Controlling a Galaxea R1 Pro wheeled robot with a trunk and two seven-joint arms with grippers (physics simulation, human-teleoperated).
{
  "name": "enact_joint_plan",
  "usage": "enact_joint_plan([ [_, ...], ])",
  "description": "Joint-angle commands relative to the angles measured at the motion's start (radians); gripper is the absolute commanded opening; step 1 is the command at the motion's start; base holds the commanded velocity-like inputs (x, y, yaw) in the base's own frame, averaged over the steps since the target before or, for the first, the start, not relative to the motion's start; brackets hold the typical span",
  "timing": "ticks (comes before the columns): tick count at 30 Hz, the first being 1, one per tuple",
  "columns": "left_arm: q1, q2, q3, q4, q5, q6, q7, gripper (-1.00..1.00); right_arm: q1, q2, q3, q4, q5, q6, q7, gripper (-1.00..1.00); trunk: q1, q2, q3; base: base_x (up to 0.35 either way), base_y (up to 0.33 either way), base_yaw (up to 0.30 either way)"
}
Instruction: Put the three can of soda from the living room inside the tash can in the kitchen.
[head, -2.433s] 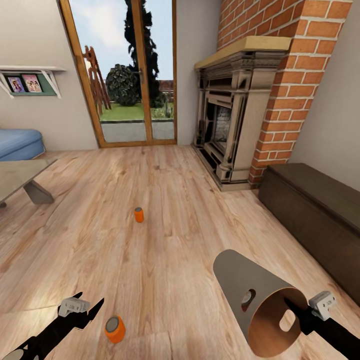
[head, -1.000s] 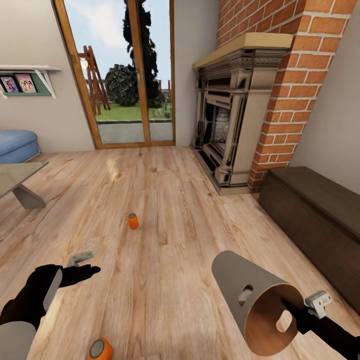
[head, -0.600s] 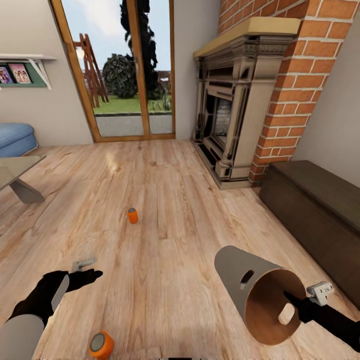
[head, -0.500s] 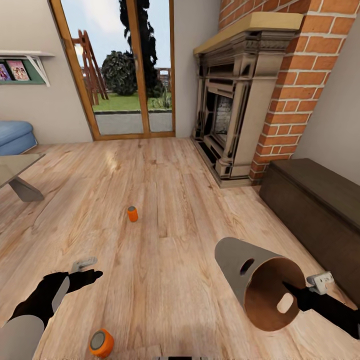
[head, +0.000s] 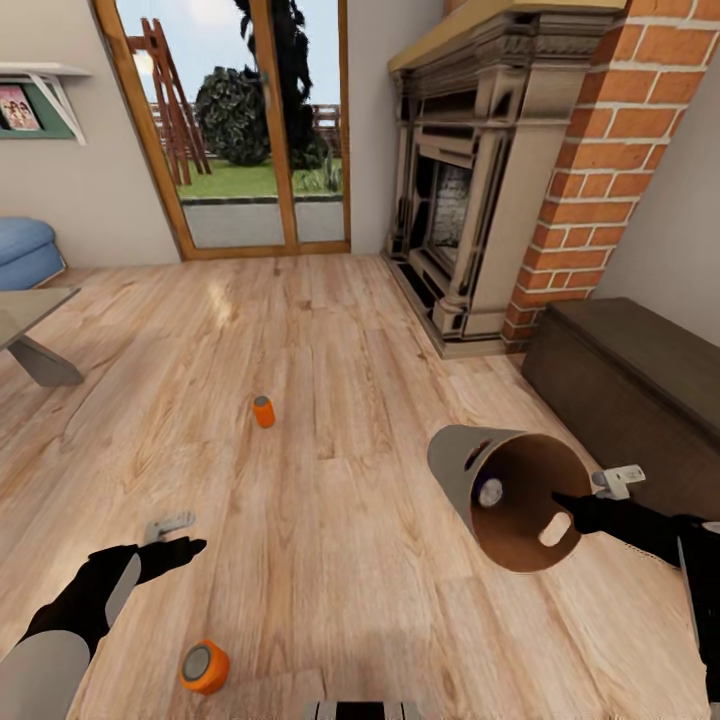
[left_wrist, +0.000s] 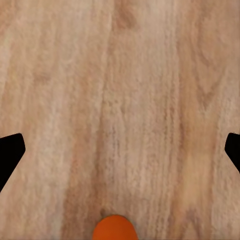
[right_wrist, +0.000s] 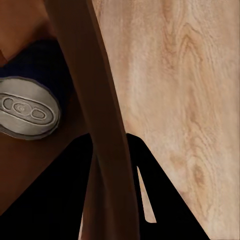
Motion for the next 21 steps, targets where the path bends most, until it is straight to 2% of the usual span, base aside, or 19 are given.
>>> enact_joint_plan([
  [1, 0.0, 0.0, 0.0, 0.0, 0.0, -0.001, 0.0, 1.0, -0.029, 0.0, 0.018, -0.003, -0.011, 0.035, -0.001, -1.0, 0.0, 0.0, -0.004, 0.0, 0.0, 0.0],
  [5, 0.0, 0.0, -0.001, 0.001, -0.001, -0.002, 0.0, 1.0, -0.088, 0.001, 0.049, -0.003, 0.023, 0.095, -0.002, -1.0, 0.002, -0.001, -0.019, 0.0, 0.0, 0.0],
  [7, 0.0, 0.0, -0.001, 0.001, -0.001, -0.003, -0.001, 1.0, -0.128, 0.004, 0.072, -0.003, 0.059, 0.136, -0.002, -1.0, 0.003, -0.002, -0.027, 0.0, 0.0, 0.0],
  [13, 0.001, 0.0, -0.005, 0.001, -0.002, -0.003, -0.001, 1.0, -0.193, 0.01, 0.113, -0.002, 0.111, 0.179, -0.003, -1.0, 0.006, -0.003, -0.05, 0.0, 0.0, 0.0],
  [21, 0.002, -0.001, -0.024, 0.001, -0.002, -0.003, 0.001, 1.0, -0.243, 0.003, 0.124, 0.0, 0.126, 0.191, -0.003, -1.0, 0.009, -0.005, -0.081, 0.0, 0.0, 0.0],
])
